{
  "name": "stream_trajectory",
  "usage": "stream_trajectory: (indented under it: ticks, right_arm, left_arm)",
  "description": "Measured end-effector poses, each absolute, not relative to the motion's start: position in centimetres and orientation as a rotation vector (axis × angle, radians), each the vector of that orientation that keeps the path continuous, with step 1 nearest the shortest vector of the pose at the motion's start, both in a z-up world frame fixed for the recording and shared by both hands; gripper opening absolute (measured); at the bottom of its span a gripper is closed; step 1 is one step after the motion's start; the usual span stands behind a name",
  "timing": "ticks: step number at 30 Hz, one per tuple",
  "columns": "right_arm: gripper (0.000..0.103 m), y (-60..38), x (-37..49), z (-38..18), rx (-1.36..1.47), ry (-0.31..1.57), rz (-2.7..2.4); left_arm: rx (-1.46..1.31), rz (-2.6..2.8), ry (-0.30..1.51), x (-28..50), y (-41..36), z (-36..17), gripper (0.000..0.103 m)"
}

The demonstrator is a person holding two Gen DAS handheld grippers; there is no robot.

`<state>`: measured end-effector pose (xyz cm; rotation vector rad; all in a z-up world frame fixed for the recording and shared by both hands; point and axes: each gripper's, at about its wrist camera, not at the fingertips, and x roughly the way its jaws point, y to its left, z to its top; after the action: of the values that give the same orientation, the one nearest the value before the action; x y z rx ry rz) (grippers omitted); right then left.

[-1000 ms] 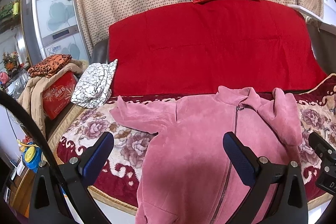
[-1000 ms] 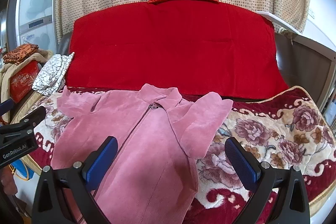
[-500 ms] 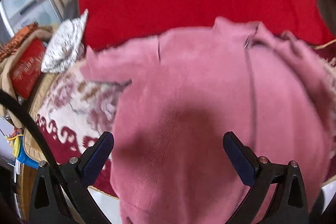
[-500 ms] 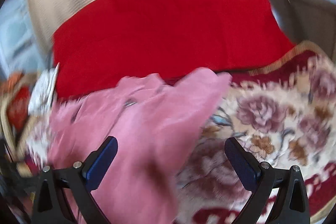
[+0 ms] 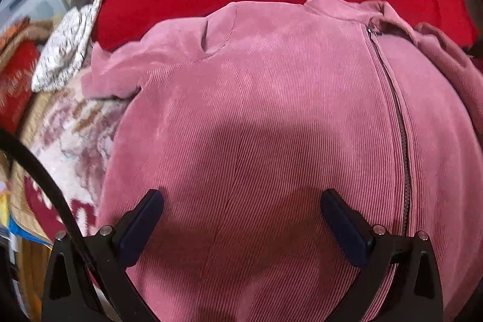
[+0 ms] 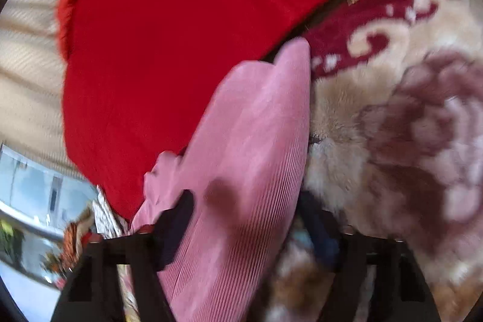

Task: Fold large clothes

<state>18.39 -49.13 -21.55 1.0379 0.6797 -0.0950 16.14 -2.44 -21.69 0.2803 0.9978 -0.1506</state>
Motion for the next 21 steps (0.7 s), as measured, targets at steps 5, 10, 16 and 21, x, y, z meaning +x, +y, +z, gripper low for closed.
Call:
stream_trajectory:
  ticks: [5, 10, 16, 21]
  right_arm:
    - [0.02, -48.4, 19.3, -20.5, 0.99, 0.619, -0.125]
    - [0.016, -44.6, 18.4, -15.4, 0.818, 0.511, -0.061]
    - [0.016, -35.1, 19.3, -10.0, 0.635, 0.488, 0.091]
    - [0.015, -24.1, 21.1, -11.5, 0.57, 0.594, 0.255]
  left_arm:
    - [0.214, -0.15, 0.918, 15.0, -1.6, -22.0, 0.103]
    - [0.237, -0.185, 1.001, 16.0, -1.0, -21.5, 0.103]
    - [0.112, -0.248, 0.961, 14.5, 3.2, -18.1, 0.103]
    - [0.084, -0.196, 0.878, 13.4, 7.7, -15.4, 0.103]
